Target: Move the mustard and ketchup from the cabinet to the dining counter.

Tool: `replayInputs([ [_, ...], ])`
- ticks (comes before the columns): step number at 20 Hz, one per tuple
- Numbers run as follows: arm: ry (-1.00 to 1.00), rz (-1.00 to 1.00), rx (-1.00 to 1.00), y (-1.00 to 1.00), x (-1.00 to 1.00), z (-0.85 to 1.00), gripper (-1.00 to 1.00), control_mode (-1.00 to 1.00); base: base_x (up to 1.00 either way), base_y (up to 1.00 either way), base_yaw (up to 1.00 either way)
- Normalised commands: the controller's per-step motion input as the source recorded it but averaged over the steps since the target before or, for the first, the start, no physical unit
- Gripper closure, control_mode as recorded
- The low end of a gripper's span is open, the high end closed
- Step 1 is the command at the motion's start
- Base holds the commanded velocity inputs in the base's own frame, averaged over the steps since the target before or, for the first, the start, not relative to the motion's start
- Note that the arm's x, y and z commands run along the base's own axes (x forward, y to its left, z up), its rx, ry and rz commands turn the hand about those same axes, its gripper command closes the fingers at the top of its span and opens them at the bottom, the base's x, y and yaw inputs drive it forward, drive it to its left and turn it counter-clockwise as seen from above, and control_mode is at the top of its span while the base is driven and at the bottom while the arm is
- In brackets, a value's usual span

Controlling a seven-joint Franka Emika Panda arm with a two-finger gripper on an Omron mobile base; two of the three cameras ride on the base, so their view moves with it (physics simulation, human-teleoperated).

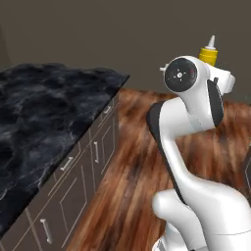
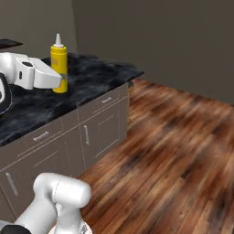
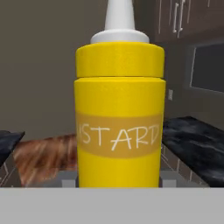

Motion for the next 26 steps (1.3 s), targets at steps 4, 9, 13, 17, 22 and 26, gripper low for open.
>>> replayInputs([
  [4, 0.00, 0.00, 0.00, 0.00, 0.00, 0.00, 1.00, 1.00, 0.23, -0.08, 0.72],
  [9, 0.00, 0.00, 0.00, 0.00, 0.00, 0.00, 1.00, 1.00, 0.63, -0.36, 0.16],
  [13, 0.00, 0.00, 0.00, 0.00, 0.00, 0.00, 1.00, 1.00, 0.70, -0.40, 0.07],
  [17, 0.00, 0.00, 0.00, 0.00, 0.00, 0.00, 1.00, 1.00, 0.73, -0.37, 0.10],
  [22, 0.00, 0.00, 0.00, 0.00, 0.00, 0.00, 1.00, 1.00, 0.76, -0.36, 0.11],
  [26, 0.00, 0.00, 0.00, 0.00, 0.00, 0.00, 1.00, 1.00, 0.76, -0.36, 0.12],
])
